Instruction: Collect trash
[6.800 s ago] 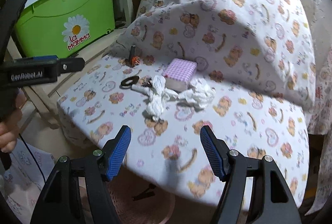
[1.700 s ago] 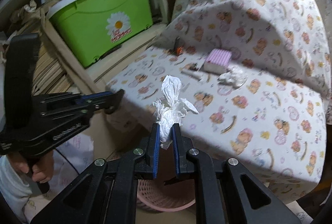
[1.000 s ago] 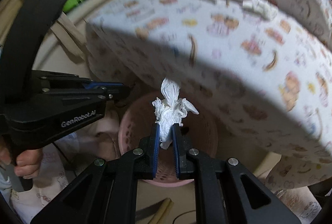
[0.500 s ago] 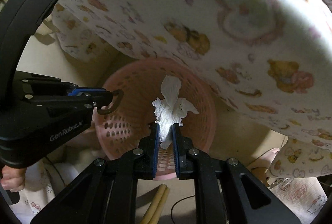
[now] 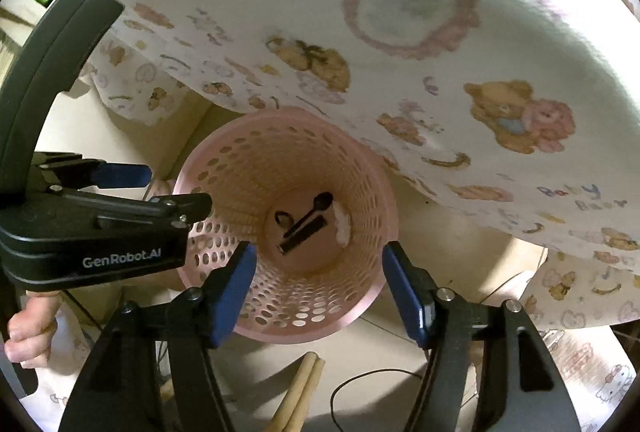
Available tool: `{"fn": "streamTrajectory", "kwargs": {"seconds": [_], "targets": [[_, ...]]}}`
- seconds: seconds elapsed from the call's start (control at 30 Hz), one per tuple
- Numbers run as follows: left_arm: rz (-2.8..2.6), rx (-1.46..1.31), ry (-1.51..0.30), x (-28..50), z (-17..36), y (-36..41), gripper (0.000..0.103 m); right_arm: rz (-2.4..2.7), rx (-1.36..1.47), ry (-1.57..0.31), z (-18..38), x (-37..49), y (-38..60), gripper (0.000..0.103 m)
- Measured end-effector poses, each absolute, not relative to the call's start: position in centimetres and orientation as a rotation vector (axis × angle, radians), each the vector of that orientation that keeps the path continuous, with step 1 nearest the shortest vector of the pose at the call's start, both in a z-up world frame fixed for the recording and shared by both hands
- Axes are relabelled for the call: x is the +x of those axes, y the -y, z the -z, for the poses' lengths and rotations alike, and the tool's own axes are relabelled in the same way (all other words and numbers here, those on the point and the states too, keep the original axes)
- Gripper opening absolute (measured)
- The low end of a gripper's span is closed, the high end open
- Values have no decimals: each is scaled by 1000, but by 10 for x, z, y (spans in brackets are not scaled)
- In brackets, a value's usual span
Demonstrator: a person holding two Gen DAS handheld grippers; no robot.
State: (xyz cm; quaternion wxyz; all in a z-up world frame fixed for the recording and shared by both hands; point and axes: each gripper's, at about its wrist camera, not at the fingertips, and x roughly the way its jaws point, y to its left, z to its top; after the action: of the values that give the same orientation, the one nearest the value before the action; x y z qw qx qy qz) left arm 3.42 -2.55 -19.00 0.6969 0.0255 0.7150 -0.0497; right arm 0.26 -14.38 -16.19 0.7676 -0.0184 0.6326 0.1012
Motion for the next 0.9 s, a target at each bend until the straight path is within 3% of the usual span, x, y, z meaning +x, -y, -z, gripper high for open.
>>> {"fn": "streamTrajectory", "kwargs": {"seconds": [0.3,0.67,0.9], "targets": [[149,38,-1523,32,156,22,65,-204,-32,-1323,140,1,147,68],[125,111,-1285,24,96,15,66,-180,-6,-1148,82,-1,154,68],[107,117,-1265,25,93,10,68,-187,-23,-1076,60,-8,155,68]]}}
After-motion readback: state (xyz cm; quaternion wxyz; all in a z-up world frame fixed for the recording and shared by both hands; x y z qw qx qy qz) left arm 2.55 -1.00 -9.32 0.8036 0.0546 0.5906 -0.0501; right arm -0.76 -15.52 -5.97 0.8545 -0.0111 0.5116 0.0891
